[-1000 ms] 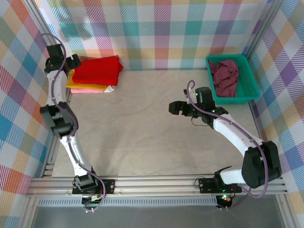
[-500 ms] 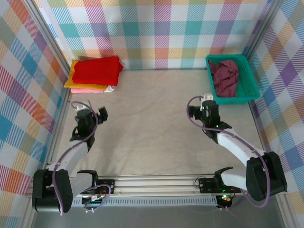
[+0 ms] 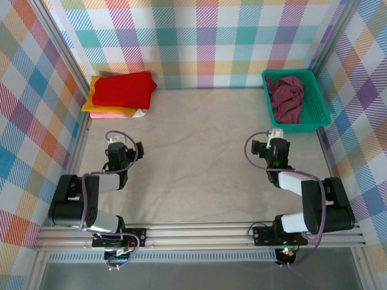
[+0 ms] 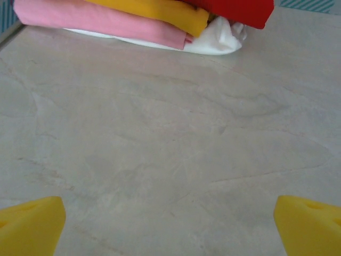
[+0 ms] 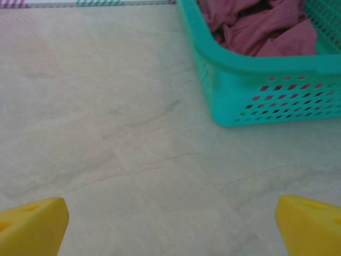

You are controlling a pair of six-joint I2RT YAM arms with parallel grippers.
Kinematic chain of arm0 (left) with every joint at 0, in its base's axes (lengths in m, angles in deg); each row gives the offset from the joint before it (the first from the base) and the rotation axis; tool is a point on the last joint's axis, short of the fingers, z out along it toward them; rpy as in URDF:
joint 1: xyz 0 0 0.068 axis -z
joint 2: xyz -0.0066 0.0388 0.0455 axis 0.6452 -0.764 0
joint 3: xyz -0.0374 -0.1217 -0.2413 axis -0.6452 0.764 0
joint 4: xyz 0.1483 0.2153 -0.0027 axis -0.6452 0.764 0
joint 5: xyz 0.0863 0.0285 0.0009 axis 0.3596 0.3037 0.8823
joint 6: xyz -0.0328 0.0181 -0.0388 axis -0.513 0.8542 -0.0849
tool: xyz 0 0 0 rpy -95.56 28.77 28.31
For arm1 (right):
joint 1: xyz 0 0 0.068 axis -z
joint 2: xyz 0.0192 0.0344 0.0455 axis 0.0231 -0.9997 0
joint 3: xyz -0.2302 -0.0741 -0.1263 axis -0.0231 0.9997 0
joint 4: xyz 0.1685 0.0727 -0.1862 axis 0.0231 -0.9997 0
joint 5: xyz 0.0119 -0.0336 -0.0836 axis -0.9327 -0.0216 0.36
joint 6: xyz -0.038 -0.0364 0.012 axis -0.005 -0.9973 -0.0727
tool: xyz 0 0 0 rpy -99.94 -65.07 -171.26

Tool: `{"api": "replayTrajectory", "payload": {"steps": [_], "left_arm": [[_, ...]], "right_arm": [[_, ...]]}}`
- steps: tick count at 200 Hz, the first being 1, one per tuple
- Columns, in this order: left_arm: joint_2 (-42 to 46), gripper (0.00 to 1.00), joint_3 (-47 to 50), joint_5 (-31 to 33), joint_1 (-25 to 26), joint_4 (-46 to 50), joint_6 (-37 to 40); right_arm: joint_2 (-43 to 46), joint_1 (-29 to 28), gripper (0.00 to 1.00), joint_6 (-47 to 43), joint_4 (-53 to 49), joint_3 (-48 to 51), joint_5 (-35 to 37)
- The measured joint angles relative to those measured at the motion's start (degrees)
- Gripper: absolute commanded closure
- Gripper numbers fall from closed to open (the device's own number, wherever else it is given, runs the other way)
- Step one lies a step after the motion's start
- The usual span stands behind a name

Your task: Fold and stack the t-shirts

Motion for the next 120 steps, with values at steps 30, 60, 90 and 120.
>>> {"api": "replayTrajectory", "payload": {"steps": [30,60,90,120], "left_arm": [[-4.44,0.00,0.55,-1.25,0.04,-4.87,1.14],[-4.44,0.00,2.32,-3.37,0.07,-9.18,2.38],[-4.70,0.00,0.13,-4.90,0.11,-7.06,3.02],[-4.98,0.00,-1.97,-5.62,0.11,-6.47,3.61]], "right_arm": [[-2.60,0.24,0.00,-2.08,11.89,4.70,-3.52],[-8.04,0.57,0.00,-3.28,20.31,7.63,-6.47],[-9.03,2.91,0.00,-3.13,18.34,4.28,-9.73],[-9.03,7.06,0.00,-1.51,16.13,-0.46,-13.27]]}}
